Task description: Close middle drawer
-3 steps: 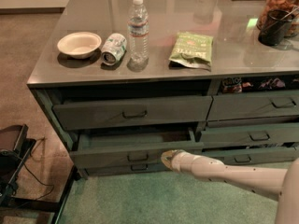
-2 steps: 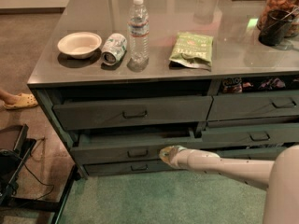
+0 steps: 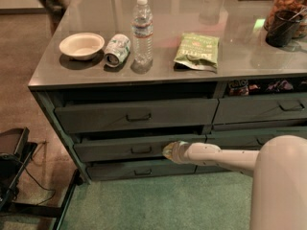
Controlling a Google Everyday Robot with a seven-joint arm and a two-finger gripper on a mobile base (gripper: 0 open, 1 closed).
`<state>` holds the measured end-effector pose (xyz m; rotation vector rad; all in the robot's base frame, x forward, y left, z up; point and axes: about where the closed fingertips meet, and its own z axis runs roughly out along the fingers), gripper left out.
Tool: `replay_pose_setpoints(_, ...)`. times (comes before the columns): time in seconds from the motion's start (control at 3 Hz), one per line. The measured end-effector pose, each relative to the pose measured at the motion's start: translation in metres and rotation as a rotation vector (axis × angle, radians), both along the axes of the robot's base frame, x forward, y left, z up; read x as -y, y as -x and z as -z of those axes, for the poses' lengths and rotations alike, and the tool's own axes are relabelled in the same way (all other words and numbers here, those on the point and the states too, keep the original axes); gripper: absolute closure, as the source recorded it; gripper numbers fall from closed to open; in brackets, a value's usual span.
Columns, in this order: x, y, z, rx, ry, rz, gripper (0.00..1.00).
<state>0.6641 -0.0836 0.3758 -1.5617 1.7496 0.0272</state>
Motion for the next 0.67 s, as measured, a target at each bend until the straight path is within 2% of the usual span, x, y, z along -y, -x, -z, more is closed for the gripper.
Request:
replay_pose_setpoints(0.33, -0.001, 0.028, -0.007, -0.061, -0.01, -0.017, 1.0)
replay_pose_setpoints(0.67, 0.002, 0.077, -0.024, -0.149, -0.02, -0.029, 1.0)
